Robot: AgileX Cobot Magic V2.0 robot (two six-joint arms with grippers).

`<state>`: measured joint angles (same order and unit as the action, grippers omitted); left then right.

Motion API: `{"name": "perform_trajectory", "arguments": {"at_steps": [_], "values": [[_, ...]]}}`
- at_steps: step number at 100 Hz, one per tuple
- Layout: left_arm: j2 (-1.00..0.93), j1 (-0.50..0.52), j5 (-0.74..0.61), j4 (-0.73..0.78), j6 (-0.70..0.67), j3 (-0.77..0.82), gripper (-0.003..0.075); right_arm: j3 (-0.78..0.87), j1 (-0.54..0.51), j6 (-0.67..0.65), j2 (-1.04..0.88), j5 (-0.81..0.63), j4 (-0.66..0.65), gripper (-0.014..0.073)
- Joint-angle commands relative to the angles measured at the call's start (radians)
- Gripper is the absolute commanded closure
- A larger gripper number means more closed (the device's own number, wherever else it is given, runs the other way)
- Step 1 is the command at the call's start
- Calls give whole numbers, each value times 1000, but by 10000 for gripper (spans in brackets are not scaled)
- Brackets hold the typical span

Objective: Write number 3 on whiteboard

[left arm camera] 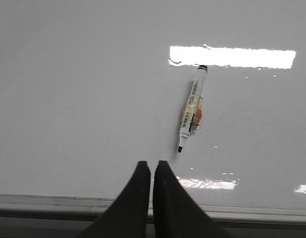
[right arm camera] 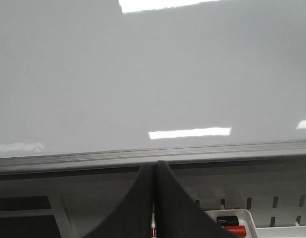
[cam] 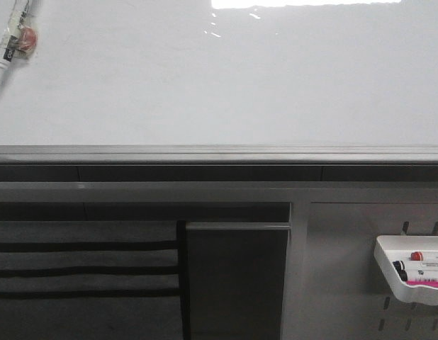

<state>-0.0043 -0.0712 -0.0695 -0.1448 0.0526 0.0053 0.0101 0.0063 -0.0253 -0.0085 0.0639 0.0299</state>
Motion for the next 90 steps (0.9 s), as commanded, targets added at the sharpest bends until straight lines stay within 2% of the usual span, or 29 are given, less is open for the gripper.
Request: {"name": "perform_trajectory", "arguments": {"at_steps": [1,90], "values": [[-28,-2,-73,3,-9,8,741,28,-7,5,-16,-81,-9,662],[-28,-2,-77,-8,-9,-8,741,0,-7,3,-16,-83,12,662]]}}
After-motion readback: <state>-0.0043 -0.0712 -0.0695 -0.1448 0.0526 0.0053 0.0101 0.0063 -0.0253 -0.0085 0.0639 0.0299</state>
